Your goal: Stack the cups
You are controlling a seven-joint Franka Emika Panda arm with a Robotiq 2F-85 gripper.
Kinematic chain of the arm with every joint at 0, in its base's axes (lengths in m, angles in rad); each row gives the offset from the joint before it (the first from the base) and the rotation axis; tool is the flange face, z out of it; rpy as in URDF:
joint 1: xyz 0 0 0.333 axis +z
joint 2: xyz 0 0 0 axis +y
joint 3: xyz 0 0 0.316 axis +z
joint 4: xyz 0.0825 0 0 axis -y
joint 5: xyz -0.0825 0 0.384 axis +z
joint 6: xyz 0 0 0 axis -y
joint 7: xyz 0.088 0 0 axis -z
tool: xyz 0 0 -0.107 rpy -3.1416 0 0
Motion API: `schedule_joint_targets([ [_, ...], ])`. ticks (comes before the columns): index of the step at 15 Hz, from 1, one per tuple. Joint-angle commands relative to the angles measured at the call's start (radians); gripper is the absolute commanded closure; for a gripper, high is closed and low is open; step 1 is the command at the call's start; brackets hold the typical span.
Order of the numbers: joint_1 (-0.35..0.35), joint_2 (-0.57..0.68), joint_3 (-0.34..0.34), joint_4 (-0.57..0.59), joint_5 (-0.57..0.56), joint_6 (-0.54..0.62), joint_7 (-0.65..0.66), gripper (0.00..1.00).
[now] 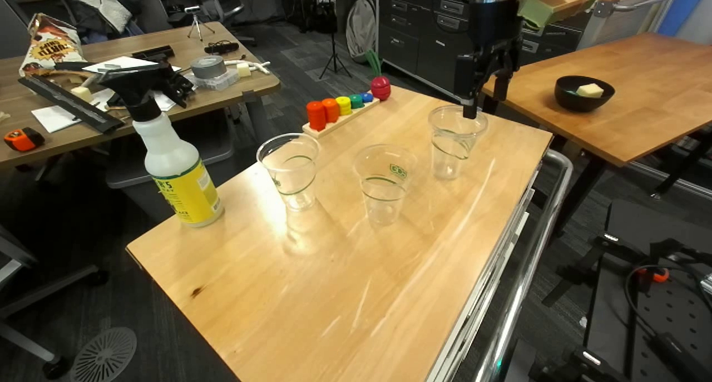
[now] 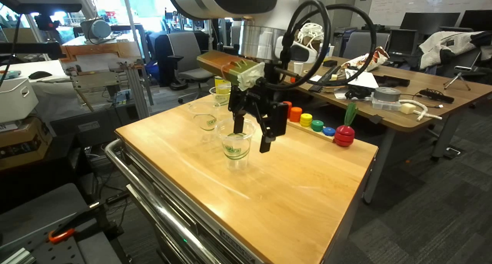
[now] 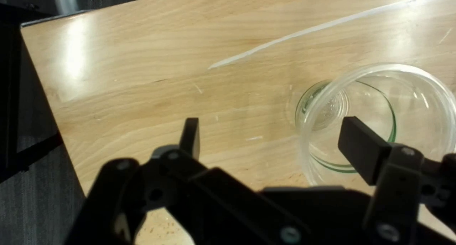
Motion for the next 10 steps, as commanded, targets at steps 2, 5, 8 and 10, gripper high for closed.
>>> schedule_joint_targets([
  [2,-0.013,0.053,-0.004,0.053,0.068,0.009,-0.013,0.38],
  [5,-0.024,0.049,-0.010,0.068,0.097,0.009,-0.017,0.63],
  [8,-0.032,0.038,-0.013,0.073,0.117,0.011,-0.024,0.85],
  [10,-0.033,0.036,-0.012,0.070,0.124,0.011,-0.030,0.95],
])
